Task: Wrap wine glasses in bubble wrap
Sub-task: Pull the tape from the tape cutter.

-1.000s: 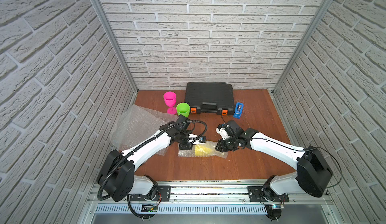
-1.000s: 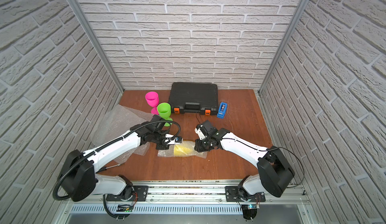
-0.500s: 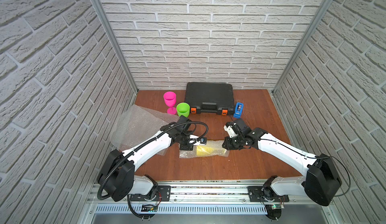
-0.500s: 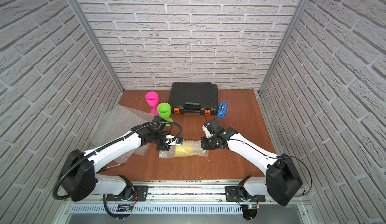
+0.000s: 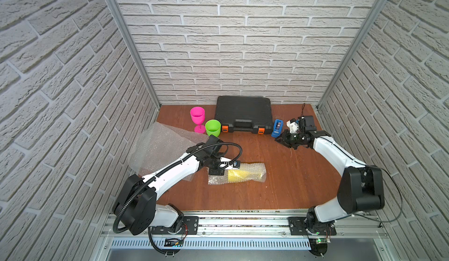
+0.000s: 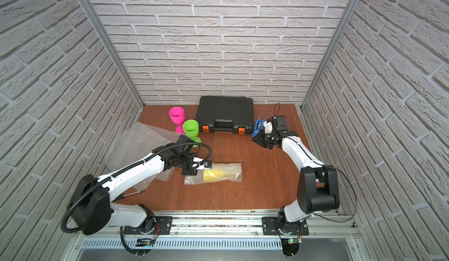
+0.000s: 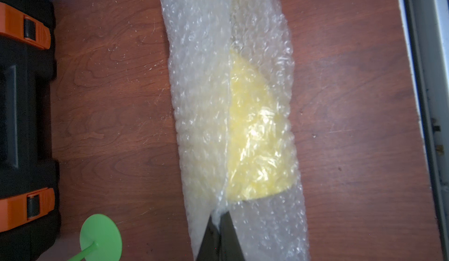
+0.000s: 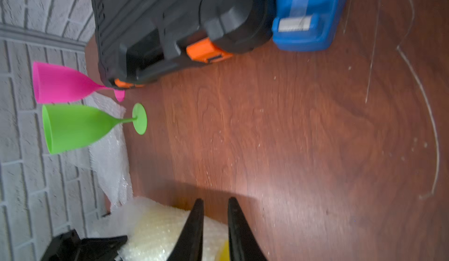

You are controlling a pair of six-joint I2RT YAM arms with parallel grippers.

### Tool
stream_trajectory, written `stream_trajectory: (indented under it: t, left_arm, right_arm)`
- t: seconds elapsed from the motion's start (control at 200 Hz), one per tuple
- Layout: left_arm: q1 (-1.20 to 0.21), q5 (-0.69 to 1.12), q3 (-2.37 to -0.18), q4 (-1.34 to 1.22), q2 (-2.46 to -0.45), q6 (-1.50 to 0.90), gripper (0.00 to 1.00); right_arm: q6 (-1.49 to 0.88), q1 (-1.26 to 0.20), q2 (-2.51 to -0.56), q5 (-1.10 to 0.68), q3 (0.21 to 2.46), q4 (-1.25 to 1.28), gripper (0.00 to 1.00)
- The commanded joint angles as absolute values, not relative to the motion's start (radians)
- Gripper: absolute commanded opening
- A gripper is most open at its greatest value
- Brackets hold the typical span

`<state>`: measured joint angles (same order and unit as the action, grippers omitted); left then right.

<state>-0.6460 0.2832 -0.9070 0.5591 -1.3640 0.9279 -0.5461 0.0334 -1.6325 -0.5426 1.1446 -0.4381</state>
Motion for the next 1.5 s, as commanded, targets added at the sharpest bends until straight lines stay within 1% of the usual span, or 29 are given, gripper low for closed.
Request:
stream_trajectory:
  t: [0.0, 0.06, 0.19, 0.39, 0.58, 1.025, 1.305, 1.415, 1.495]
  left_arm:
    - [-0.651, 0.274, -0.892, 0.556, -1.352, 0.946, 0.04]
    - [-0.652, 0.279, -0.893, 0.557, -1.356, 0.945, 0.04]
    - [-0.651, 0.286, -0.899, 0.556, -1.365, 0.945, 0.04]
    - [-0.652, 0.287, -0.901, 0.559, -1.374, 0.946, 0.04]
    - [-0.652, 0.284, -0.899, 0.561, -1.379, 0.949, 0.04]
    - [-0.652, 0.281, -0.906, 0.571, -1.402, 0.953, 0.04]
    - [-0.651, 0.276, -0.908, 0.577, -1.410, 0.954, 0.03]
    - [-0.651, 0.276, -0.908, 0.578, -1.410, 0.956, 0.03]
    - [-0.651, 0.275, -0.908, 0.580, -1.410, 0.955, 0.03]
  right_arm:
    - [-0.568, 0.096, -1.753, -0.678, 1.209, -0.330, 0.28]
    - [-0.584, 0.128, -1.805, -0.682, 1.242, -0.307, 0.32]
    - [-0.607, 0.174, -1.921, -0.735, 1.321, -0.270, 0.32]
    - [-0.603, 0.185, -2.058, -0.768, 1.428, -0.276, 0.31]
    - [-0.603, 0.186, -2.122, -0.794, 1.474, -0.289, 0.30]
    - [-0.700, 0.168, -2.207, -0.909, 1.465, -0.160, 0.23]
    - [-0.718, 0.169, -2.190, -0.881, 1.452, -0.159, 0.12]
    - [-0.724, 0.169, -2.167, -0.876, 1.451, -0.160, 0.03]
    - [-0.734, 0.173, -2.138, -0.870, 1.447, -0.161, 0.03]
